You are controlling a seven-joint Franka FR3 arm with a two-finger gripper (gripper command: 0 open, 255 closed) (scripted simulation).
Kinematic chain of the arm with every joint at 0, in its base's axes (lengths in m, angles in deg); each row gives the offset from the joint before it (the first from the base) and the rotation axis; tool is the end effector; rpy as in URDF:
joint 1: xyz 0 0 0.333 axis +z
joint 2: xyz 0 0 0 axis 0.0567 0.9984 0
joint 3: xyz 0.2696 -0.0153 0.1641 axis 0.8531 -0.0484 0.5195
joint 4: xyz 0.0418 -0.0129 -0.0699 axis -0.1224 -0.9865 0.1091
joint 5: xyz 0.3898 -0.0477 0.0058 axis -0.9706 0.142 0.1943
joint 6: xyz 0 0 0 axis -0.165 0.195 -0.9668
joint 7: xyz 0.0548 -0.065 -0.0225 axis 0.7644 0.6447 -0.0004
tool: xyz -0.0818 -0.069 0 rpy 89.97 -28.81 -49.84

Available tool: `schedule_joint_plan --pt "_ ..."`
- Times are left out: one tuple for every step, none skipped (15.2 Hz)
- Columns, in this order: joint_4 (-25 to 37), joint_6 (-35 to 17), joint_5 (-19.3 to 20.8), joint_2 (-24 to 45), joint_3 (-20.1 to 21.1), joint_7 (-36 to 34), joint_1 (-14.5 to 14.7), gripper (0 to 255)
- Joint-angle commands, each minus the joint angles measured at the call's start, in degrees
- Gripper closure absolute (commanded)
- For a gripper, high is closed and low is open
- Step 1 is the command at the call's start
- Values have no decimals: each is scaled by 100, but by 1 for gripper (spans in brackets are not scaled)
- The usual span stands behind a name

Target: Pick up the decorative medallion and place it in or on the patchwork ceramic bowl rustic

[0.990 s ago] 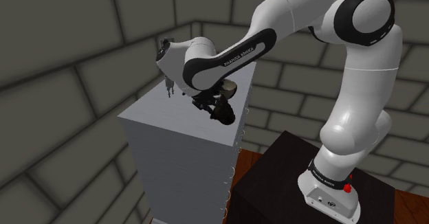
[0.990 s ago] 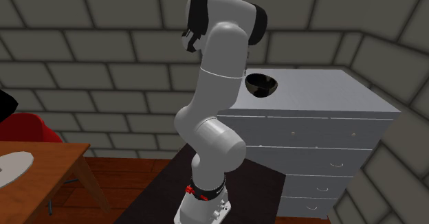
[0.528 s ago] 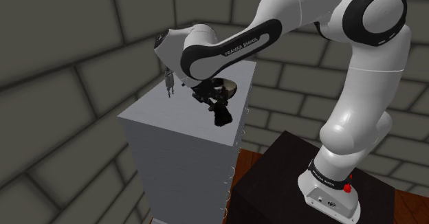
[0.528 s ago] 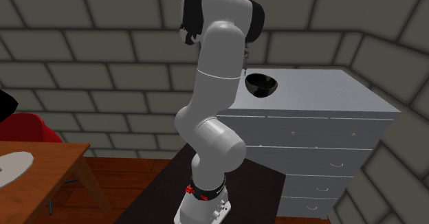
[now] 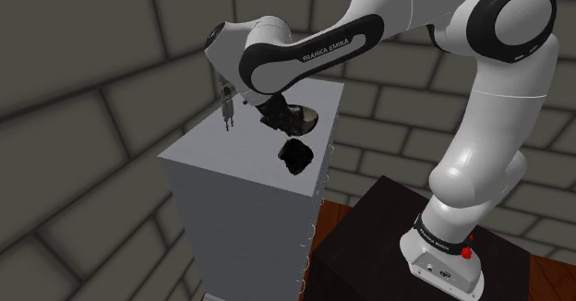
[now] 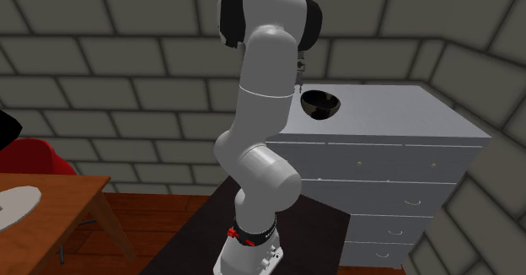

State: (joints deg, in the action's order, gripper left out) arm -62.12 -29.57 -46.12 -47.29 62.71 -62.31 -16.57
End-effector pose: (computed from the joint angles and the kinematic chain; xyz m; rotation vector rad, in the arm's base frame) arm 0.4750 0.2413 0.4386 2.1109 -1.3605 0.1663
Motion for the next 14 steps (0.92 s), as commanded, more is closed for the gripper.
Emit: schedule_joint_plan --pt "-228 -458 -421 -184 9 -9 -224 0" --pt "-462 -915 -849 -364 13 10 -430 0" --pt "-698 -1367 -1286 -536 4 58 -608 0" --pt "-935 -1810 -1733 -695 -10 129 -761 0" --pt "-1168 -2241 -2190 -838 -43 222 -874 0" --pt "-1204 -2308 -2264 -860 -57 240 -881 0" --pt "-1281 -2385 -2260 -859 -65 238 -879 0" --pt "-1355 -2462 -2254 -856 -69 234 -880 0" --pt "-1429 -2538 -2247 -850 -72 229 -882 0" --pt "-1501 -2615 -2237 -842 -75 222 -884 0" --pt "-1572 -2691 -2226 -833 -77 214 -885 0" --pt "-1642 -2767 -2213 -821 -80 205 -887 0" --pt "-1750 -2887 -2189 -798 -85 187 -888 0" --pt "-1750 -2887 -2189 -798 -84 187 -889 0"
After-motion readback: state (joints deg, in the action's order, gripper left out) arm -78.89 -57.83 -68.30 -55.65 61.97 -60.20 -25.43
